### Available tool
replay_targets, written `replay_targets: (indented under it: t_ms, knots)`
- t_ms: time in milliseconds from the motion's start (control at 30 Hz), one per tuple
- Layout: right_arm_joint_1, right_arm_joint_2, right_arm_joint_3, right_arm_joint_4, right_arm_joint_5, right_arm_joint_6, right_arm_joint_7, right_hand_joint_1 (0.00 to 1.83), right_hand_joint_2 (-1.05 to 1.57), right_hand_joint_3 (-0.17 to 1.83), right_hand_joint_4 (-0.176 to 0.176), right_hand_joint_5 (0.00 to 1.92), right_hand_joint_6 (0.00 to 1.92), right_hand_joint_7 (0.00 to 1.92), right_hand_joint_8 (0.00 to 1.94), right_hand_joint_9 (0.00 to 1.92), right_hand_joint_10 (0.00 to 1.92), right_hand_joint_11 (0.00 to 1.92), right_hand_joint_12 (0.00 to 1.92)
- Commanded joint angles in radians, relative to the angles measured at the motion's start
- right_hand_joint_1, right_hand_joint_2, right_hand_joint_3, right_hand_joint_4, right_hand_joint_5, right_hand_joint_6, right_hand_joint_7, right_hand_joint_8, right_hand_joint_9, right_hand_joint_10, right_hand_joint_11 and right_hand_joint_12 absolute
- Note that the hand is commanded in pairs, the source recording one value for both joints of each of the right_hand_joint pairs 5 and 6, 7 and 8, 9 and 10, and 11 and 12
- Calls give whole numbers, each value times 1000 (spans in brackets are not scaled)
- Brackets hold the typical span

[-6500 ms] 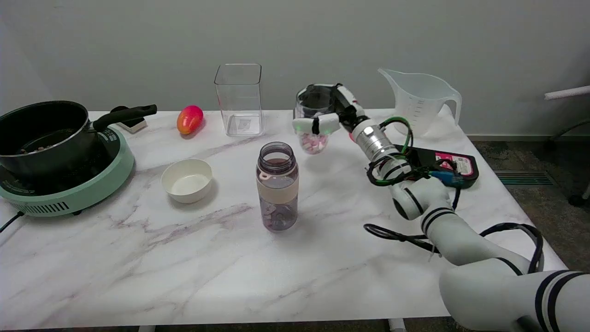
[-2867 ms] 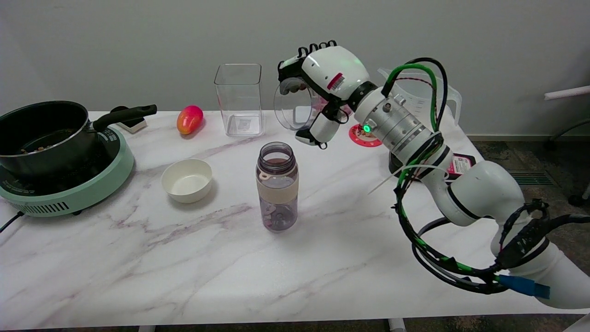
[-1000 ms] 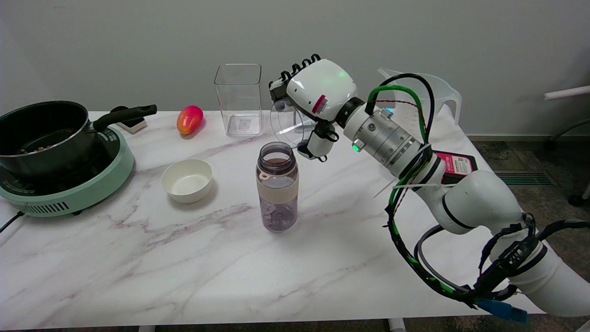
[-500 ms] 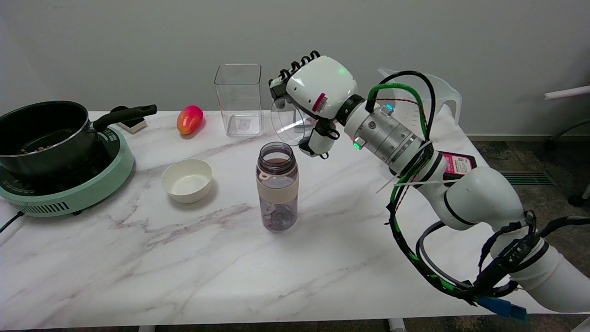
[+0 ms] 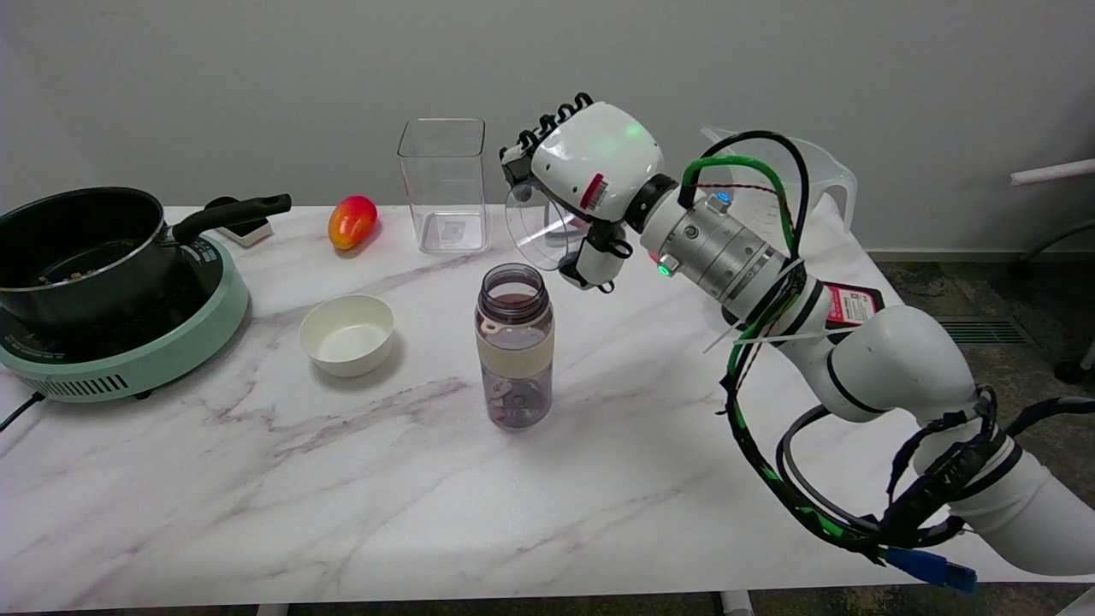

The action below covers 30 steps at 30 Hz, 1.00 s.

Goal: Pour the contents of the measuring cup into the bottle.

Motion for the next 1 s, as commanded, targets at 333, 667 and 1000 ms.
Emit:
replay_targets:
  t_ms: [333,667,1000]
  knots:
    - [11,6,-4,-3,-79,-18,0,1538,94,1310,0,950,950,1246,1246,1158,1158,899,899]
    - [15,4,-6,-1,-82,-19,0,1535,60,1289,0,925,925,1231,1231,1144,1144,872,872]
    - [24,5,-16,3,-116,-29,-5,1535,42,1310,0,928,928,1230,1230,1146,1146,871,871]
